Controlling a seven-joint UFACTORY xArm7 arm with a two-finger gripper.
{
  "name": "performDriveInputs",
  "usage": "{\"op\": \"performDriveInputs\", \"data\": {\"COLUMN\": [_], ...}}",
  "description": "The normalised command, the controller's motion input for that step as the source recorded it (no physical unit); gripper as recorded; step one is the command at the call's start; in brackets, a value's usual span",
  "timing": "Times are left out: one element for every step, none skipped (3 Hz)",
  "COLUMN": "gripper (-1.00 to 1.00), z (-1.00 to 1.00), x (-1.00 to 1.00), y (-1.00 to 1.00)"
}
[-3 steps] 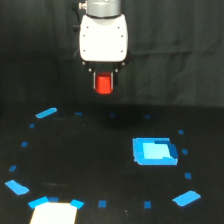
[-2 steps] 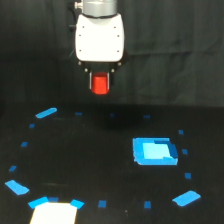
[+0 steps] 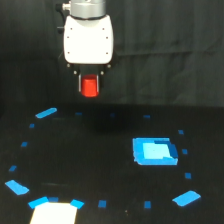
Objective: Pick up the red object from the table
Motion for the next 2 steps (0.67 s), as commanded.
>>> {"op": "performDriveInputs", "data": {"gripper": [-1.00, -1.00], "z": [-0.05, 0.26], "x": [0.23, -0.13], "y": [-0.15, -0.36]}}
